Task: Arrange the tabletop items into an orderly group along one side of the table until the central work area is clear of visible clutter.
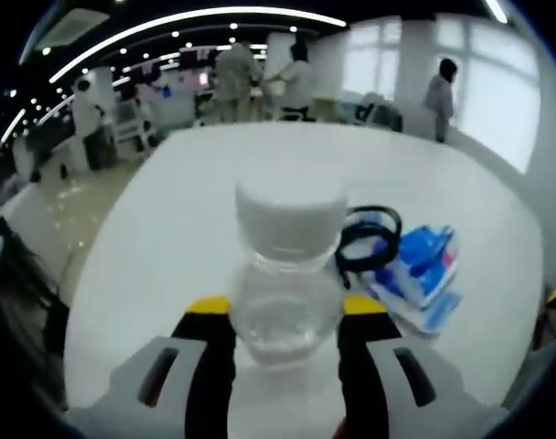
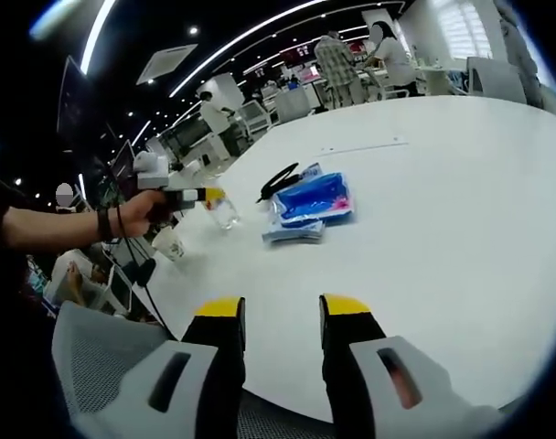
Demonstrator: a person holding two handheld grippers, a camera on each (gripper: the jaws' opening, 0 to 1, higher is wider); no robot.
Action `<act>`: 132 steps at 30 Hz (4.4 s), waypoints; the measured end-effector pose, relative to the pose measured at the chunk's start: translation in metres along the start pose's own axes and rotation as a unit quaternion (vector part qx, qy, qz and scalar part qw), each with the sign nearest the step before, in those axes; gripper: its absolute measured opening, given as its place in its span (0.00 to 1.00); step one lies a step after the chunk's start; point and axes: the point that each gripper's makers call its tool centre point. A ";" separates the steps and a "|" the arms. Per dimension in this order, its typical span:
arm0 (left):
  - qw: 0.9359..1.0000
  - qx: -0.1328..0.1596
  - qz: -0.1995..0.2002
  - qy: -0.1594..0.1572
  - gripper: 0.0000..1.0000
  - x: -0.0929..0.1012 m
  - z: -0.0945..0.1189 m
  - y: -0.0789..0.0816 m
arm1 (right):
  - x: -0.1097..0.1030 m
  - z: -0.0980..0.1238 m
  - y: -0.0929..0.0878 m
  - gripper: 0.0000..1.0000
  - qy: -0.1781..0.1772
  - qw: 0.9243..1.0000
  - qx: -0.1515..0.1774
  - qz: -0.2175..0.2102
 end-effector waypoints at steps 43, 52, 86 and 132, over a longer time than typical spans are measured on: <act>0.994 0.038 0.043 0.095 0.39 -0.115 -0.036 0.046 | 0.006 -0.004 -0.010 0.45 -0.013 1.000 -0.023 0.011; 0.991 0.046 0.070 0.108 0.39 -0.120 -0.041 0.040 | 0.005 -0.004 -0.011 0.51 -0.014 0.999 -0.030 0.028; 0.995 0.047 0.012 0.084 0.39 -0.113 -0.034 0.033 | 0.001 -0.004 -0.010 0.51 -0.010 0.999 -0.028 0.036; 0.996 0.084 -0.011 -0.007 0.74 -0.021 0.071 0.063 | -0.005 -0.005 -0.008 0.54 0.009 0.999 -0.028 0.046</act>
Point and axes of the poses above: the point that each gripper's makers call its tool centre point, and the gripper's own axes: z roughly backward along the fingers, x roughly to its right, y roughly out of its top
